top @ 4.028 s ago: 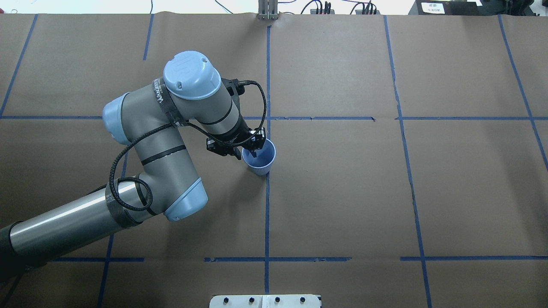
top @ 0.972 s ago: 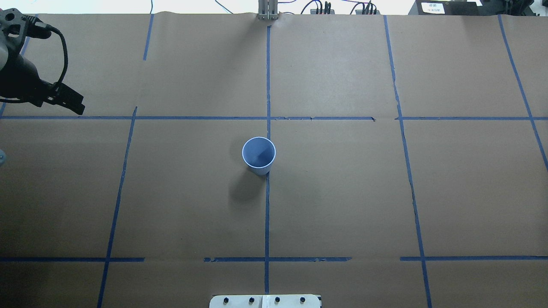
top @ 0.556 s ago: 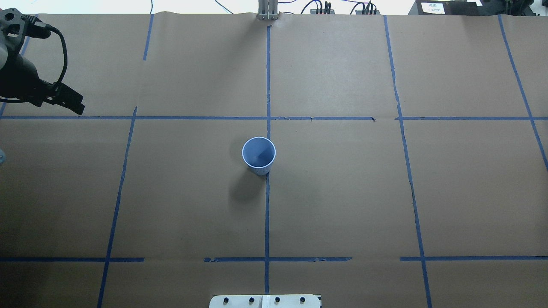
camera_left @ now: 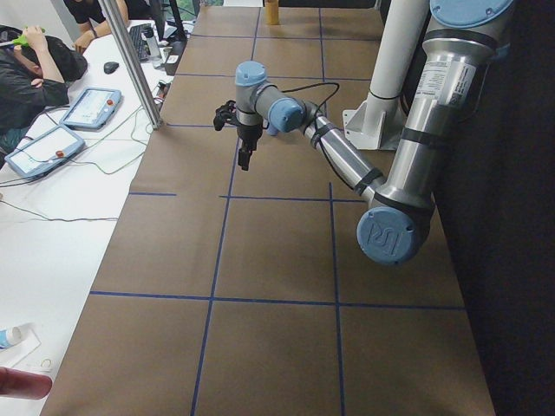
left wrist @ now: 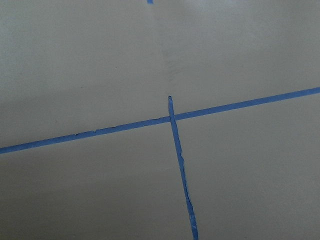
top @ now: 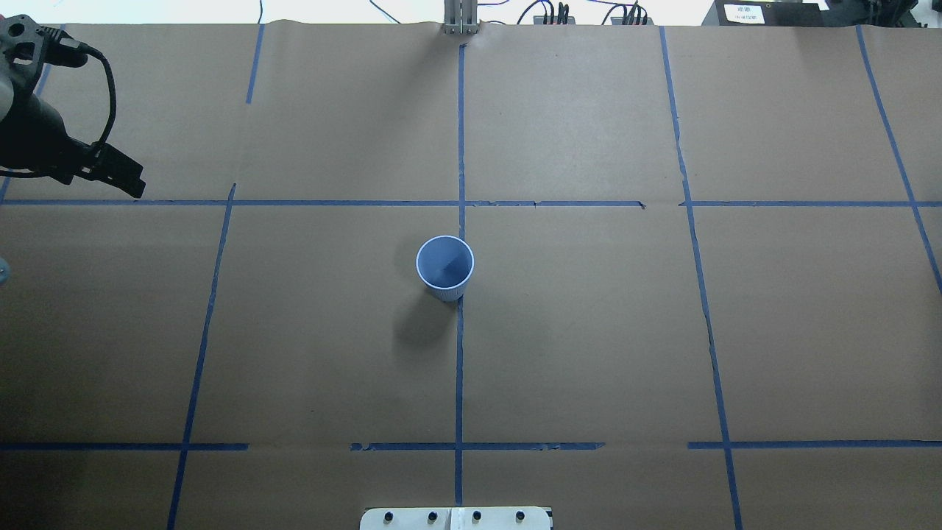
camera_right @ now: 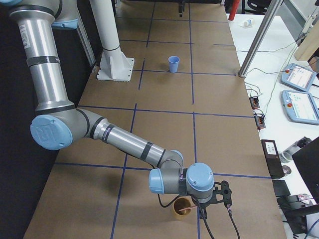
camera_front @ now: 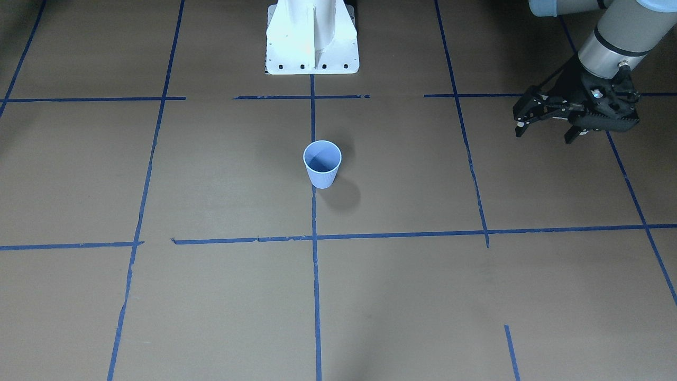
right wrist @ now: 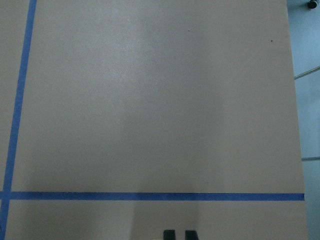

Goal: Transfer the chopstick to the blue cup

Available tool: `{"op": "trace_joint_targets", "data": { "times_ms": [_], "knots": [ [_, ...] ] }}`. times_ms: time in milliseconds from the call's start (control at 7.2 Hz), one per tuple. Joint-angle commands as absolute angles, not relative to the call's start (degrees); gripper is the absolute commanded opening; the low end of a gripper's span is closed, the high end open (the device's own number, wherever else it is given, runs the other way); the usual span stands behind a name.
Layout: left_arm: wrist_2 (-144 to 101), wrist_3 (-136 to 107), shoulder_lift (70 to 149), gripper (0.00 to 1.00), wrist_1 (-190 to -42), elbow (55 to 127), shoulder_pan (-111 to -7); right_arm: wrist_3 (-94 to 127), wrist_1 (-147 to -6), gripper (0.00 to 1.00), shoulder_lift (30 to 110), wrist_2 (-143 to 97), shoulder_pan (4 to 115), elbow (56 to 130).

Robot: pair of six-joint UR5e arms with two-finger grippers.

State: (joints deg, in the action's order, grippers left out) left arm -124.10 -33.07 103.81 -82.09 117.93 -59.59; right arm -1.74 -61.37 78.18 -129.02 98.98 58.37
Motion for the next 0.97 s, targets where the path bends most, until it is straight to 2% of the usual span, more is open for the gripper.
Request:
{"op": "trace_joint_targets", "data": {
  "times_ms": [0,278,556,833],
  "knots": [
    [-124.1,-33.1,103.6,1.00,-82.1,118.6,-59.7,-1.7,-62.5,0.00,78.6,-130.6,100.5,62.7],
    [-124.2,-33.2,102.9,1.00,-82.1,119.4,-59.7,-2.3,-69.1,0.00,78.7,-134.5,106.1,67.7],
    [-124.2,-33.3,102.9,1.00,-82.1,119.4,-59.7,-4.5,-79.3,0.00,79.1,-134.9,109.2,75.8],
    [-124.2,-33.3,102.9,1.00,-82.1,119.4,-59.7,-11.3,-94.0,0.00,78.5,-134.0,111.5,84.0]
  ]
}}
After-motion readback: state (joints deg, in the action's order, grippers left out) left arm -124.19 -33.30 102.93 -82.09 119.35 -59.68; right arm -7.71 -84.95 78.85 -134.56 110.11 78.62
